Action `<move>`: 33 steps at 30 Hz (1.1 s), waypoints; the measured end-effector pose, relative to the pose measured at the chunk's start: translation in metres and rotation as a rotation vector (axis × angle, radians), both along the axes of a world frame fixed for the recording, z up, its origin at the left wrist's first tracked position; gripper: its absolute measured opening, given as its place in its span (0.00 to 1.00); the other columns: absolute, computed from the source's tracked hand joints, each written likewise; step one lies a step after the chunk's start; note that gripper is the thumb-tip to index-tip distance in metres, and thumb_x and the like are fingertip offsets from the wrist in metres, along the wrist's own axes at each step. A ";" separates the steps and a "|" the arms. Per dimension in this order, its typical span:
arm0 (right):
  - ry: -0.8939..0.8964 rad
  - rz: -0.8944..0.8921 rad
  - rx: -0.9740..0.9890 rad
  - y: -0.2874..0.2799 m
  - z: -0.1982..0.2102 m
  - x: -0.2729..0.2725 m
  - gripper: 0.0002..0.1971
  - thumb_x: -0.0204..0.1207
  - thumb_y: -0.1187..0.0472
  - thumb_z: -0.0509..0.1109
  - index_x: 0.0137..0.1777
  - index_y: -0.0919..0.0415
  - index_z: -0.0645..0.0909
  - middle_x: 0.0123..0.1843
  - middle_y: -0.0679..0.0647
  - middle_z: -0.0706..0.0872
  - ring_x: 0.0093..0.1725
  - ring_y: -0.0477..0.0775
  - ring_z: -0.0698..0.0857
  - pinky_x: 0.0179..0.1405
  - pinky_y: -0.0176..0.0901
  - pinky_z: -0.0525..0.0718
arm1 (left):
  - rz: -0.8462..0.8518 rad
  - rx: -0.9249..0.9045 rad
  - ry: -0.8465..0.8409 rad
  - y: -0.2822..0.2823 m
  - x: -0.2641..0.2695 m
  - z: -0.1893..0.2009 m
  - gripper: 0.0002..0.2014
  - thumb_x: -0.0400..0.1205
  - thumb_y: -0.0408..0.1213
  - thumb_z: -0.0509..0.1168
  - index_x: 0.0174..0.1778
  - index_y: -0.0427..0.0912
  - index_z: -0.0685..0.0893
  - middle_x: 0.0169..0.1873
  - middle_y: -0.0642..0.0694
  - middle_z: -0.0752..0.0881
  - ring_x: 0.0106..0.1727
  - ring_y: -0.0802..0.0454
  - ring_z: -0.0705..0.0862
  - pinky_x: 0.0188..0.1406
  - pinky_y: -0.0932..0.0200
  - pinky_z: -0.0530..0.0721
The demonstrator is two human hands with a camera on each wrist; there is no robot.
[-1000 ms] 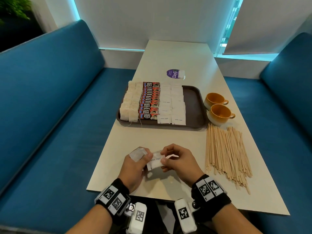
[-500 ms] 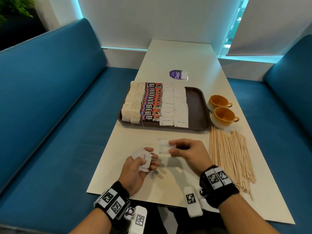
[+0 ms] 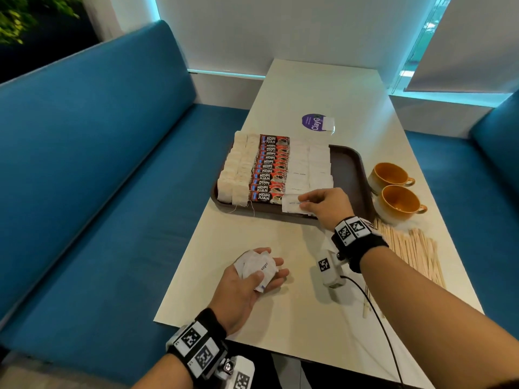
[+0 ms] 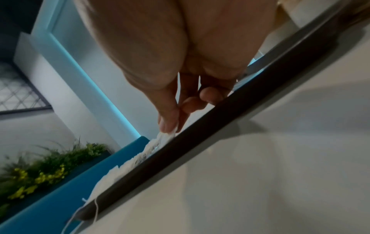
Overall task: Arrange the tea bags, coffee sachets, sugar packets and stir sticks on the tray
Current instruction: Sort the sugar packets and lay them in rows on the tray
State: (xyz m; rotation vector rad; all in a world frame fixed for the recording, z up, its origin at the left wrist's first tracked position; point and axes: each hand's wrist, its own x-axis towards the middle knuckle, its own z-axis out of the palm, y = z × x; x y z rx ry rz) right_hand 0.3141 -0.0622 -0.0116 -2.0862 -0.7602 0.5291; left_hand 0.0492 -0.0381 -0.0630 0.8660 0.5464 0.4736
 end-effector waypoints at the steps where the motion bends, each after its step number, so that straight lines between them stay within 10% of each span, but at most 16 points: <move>1: -0.016 0.003 -0.031 0.001 -0.001 -0.001 0.05 0.75 0.64 0.82 0.49 0.55 0.94 0.39 0.45 0.90 0.39 0.39 0.85 0.42 0.23 0.80 | 0.006 -0.004 0.014 0.000 0.000 0.001 0.22 0.81 0.28 0.63 0.73 0.32 0.75 0.64 0.25 0.85 0.64 0.23 0.86 0.68 0.33 0.84; 9: -0.235 0.074 -0.244 0.014 0.000 0.000 0.05 0.76 0.57 0.81 0.50 0.51 0.94 0.48 0.48 0.79 0.52 0.49 0.80 0.53 0.41 0.77 | 0.001 0.001 0.050 0.001 0.000 0.002 0.22 0.82 0.27 0.62 0.73 0.34 0.76 0.64 0.26 0.86 0.64 0.25 0.86 0.68 0.35 0.85; 19: -0.182 0.085 -0.293 0.023 0.001 -0.003 0.04 0.73 0.53 0.83 0.41 0.47 0.90 0.41 0.43 0.81 0.43 0.47 0.82 0.43 0.39 0.78 | -0.044 0.006 0.002 0.004 0.000 -0.003 0.29 0.73 0.19 0.59 0.74 0.31 0.73 0.63 0.23 0.84 0.64 0.20 0.85 0.70 0.28 0.80; 27: -0.129 0.007 -0.028 -0.016 0.014 -0.029 0.05 0.77 0.52 0.79 0.46 0.51 0.92 0.42 0.47 0.86 0.38 0.41 0.81 0.28 0.25 0.73 | -0.039 0.030 0.004 0.001 -0.001 0.001 0.23 0.77 0.25 0.61 0.71 0.29 0.76 0.62 0.26 0.87 0.63 0.25 0.87 0.70 0.28 0.80; 33: 0.123 0.015 0.159 -0.069 0.006 -0.077 0.01 0.77 0.56 0.80 0.46 0.50 0.92 0.39 0.47 0.90 0.34 0.38 0.82 0.40 0.34 0.82 | -0.035 0.066 0.036 -0.003 -0.004 0.007 0.21 0.81 0.33 0.68 0.71 0.36 0.79 0.60 0.27 0.88 0.62 0.24 0.87 0.66 0.30 0.83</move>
